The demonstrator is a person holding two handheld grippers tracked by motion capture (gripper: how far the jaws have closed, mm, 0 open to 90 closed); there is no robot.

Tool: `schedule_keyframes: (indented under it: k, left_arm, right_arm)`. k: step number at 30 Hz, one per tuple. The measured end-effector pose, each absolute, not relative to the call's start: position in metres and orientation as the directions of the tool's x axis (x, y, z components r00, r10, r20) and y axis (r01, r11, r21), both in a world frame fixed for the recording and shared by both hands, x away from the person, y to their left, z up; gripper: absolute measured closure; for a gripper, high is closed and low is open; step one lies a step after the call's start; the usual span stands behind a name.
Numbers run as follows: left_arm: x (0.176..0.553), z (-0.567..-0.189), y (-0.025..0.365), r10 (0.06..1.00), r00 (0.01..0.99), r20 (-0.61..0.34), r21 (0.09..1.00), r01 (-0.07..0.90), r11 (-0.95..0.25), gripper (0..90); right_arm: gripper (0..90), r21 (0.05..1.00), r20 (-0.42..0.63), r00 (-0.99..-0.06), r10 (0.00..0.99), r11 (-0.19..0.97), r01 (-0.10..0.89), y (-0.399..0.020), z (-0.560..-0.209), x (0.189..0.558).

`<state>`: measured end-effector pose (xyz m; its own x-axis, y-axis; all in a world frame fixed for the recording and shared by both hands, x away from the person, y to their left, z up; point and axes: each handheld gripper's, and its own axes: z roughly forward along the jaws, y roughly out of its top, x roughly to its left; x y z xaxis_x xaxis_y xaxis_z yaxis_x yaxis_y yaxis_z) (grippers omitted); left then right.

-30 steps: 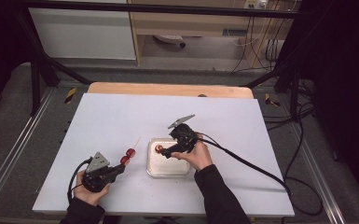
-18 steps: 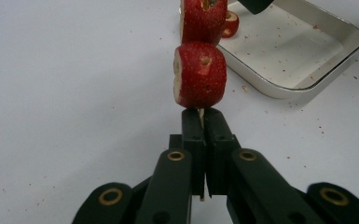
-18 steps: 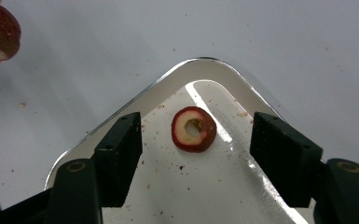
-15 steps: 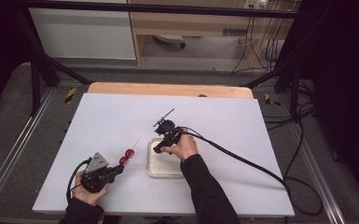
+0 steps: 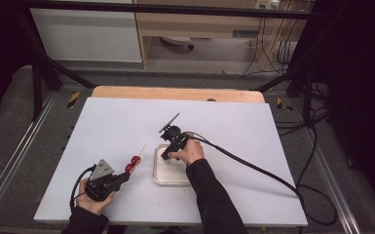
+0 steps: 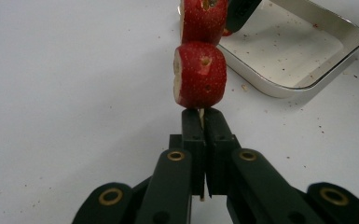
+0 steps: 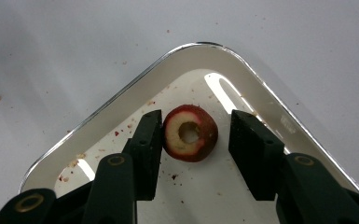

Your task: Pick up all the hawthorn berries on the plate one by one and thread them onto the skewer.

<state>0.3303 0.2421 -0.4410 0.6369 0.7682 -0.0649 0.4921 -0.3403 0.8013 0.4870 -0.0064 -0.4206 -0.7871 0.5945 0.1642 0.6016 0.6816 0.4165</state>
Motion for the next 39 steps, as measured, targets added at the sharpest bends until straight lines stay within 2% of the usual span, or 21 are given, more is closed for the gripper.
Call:
schedule_keyframes:
  k: [4, 10, 21, 26, 31, 35, 39]
  left_arm:
    - [0.330, -0.441, 0.242, 0.768, 0.638, -0.064, 0.801, 0.492, -0.342, 88.0]
    - [0.330, -0.441, 0.241, 0.766, 0.639, -0.062, 0.800, 0.491, -0.345, 88.0]
    - [0.327, -0.440, 0.239, 0.764, 0.643, -0.060, 0.809, 0.480, -0.340, 88.0]
    - [0.325, -0.438, 0.237, 0.761, 0.646, -0.055, 0.818, 0.467, -0.337, 88.0]
    - [0.323, -0.438, 0.233, 0.756, 0.652, -0.052, 0.820, 0.460, -0.340, 88.0]
    - [0.322, -0.438, 0.229, 0.754, 0.655, -0.052, 0.821, 0.458, -0.341, 88.0]
    - [0.320, -0.438, 0.223, 0.751, 0.658, -0.051, 0.823, 0.453, -0.342, 88.0]
  right_arm:
    - [61.1, 0.429, 0.169, -0.790, 0.589, 0.678, 0.597, -0.007, -0.420, 0.487]
    - [61.9, 0.424, 0.185, -0.783, 0.594, 0.671, 0.608, -0.007, -0.416, 0.485]
    - [62.1, 0.504, 0.220, -0.750, 0.624, 0.586, 0.635, -0.021, -0.386, 0.469]
    - [62.2, 0.569, 0.279, -0.724, 0.631, 0.499, 0.654, -0.035, -0.382, 0.456]
    - [62.2, 0.667, 0.367, -0.694, 0.620, 0.345, 0.661, -0.054, -0.389, 0.439]
    - [62.2, 0.713, 0.437, -0.668, 0.603, 0.221, 0.666, -0.065, -0.398, 0.426]
    - [62.3, 0.742, 0.467, -0.658, 0.591, 0.142, 0.655, -0.070, -0.406, 0.417]
